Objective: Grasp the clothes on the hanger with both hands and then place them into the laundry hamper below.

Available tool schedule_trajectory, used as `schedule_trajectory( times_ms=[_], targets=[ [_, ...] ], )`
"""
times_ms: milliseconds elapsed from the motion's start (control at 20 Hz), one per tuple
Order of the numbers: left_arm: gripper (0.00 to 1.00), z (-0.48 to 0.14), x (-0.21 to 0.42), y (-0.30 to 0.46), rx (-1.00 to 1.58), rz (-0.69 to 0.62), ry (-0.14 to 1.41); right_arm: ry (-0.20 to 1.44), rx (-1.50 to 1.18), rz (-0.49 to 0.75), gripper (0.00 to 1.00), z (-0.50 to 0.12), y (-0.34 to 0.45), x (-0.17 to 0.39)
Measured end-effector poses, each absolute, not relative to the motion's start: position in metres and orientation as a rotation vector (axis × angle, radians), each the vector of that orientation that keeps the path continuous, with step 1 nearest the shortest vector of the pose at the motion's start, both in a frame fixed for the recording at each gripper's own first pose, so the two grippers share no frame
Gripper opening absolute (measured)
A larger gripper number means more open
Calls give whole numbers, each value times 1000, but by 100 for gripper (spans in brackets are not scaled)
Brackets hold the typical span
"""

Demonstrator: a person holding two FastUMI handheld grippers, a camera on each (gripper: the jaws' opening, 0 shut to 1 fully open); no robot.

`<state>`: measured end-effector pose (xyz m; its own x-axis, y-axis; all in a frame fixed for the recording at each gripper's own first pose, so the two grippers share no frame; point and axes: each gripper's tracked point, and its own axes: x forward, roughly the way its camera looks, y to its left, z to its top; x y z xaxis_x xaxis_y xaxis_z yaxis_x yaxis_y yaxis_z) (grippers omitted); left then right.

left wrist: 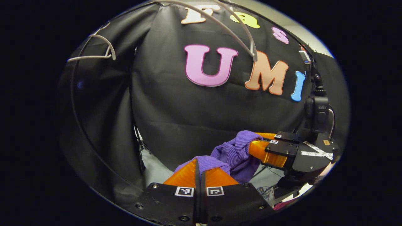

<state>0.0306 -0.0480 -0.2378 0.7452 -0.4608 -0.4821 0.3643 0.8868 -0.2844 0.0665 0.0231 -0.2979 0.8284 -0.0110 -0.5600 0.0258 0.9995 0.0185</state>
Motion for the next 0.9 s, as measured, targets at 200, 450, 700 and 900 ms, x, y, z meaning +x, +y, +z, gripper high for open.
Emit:
schedule_trajectory(
  times_ms=[200, 450, 700, 900],
  targets=[
    [1, -269, 17, -59, -170, -478, 653, 692, 16, -14, 11, -336, 26, 37],
    [1, -295, 5, -62, -168, -483, 720, 775, 23, -10, 11, -366, 31, 11],
    [4, -313, -2, -58, -145, -466, 784, 827, 17, -4, 11, -383, 31, -1],
    [8, -322, -8, -57, -142, -463, 814, 874, 11, 8, 12, -396, 33, -8]
  ],
)
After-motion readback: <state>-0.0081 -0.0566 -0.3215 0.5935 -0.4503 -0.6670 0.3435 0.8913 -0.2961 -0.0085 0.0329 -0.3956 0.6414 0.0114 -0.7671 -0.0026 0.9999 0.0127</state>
